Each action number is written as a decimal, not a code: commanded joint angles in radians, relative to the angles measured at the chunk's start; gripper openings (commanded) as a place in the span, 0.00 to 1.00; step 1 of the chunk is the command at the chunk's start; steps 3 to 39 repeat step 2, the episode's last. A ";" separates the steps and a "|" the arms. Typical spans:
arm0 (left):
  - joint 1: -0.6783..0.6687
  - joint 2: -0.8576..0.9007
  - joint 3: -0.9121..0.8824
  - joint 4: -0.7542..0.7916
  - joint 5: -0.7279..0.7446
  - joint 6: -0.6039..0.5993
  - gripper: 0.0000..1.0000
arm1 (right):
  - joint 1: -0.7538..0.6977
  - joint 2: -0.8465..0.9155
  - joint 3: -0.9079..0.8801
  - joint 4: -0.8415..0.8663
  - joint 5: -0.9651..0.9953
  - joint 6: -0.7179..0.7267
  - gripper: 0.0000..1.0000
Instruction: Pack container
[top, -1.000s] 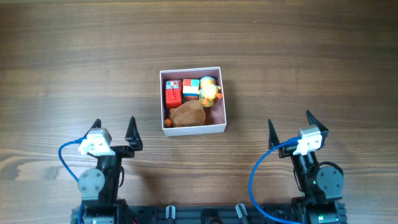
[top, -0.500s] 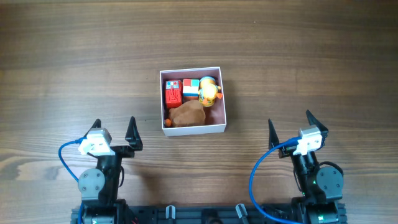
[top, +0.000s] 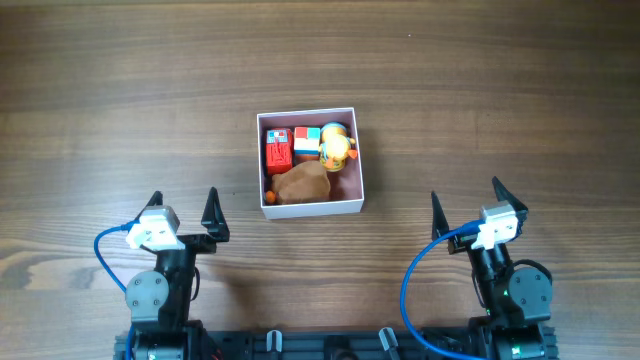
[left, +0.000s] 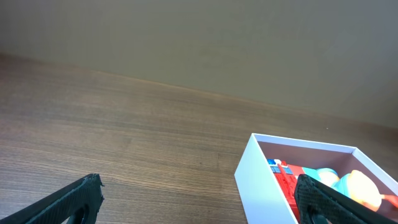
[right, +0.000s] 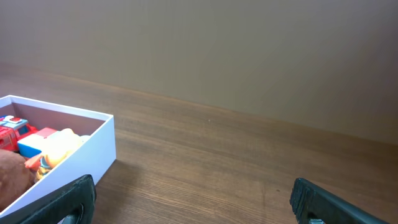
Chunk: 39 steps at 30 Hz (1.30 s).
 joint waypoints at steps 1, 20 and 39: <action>0.005 -0.004 -0.006 -0.006 -0.013 0.016 1.00 | -0.005 -0.005 -0.002 0.003 -0.016 -0.011 1.00; 0.005 -0.004 -0.006 -0.006 -0.013 0.016 1.00 | -0.005 -0.005 -0.002 0.003 -0.016 -0.011 1.00; 0.005 -0.004 -0.006 -0.006 -0.013 0.016 1.00 | -0.005 -0.005 -0.002 0.003 -0.016 -0.011 1.00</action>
